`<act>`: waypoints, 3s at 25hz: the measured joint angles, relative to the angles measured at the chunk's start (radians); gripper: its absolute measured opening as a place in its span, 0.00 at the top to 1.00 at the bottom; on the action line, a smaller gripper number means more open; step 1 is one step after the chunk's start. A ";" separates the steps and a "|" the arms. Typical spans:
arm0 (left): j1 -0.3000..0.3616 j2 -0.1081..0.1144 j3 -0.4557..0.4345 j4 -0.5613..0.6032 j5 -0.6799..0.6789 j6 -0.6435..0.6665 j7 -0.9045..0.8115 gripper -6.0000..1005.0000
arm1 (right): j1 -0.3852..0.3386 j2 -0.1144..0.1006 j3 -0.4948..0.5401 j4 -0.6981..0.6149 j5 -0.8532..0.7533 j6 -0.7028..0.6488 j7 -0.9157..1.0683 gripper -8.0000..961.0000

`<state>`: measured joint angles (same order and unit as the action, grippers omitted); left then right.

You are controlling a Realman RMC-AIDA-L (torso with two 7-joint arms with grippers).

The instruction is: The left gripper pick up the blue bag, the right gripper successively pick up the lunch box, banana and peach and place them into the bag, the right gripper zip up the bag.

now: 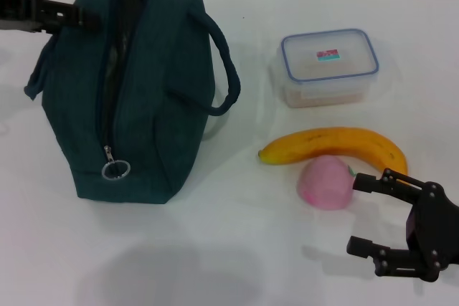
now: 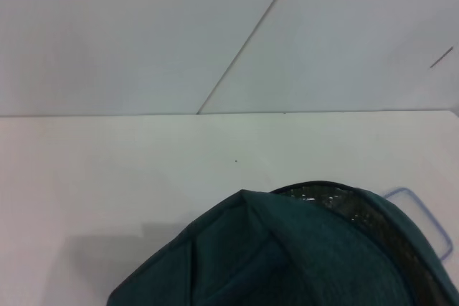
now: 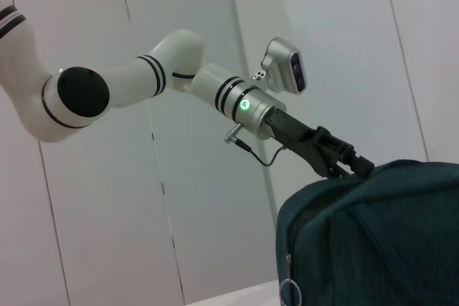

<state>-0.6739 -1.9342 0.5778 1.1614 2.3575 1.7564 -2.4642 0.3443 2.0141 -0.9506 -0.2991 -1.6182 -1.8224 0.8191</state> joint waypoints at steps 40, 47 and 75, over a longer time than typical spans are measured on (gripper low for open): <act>-0.014 0.005 0.088 -0.042 0.020 -0.021 -0.028 0.95 | -0.004 0.000 0.003 0.014 0.046 -0.015 0.008 0.13; -0.002 0.004 0.088 -0.043 -0.101 0.004 -0.062 0.95 | -0.029 -0.005 0.004 0.087 0.272 -0.047 0.136 0.13; -0.008 -0.036 0.092 -0.055 -0.196 0.017 -0.058 0.96 | 0.211 0.014 0.003 0.276 0.625 0.644 0.873 0.13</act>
<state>-0.6817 -1.9698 0.6703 1.1059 2.1613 1.7733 -2.5217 0.5549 2.0280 -0.9480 -0.0229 -0.9931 -1.1784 1.6924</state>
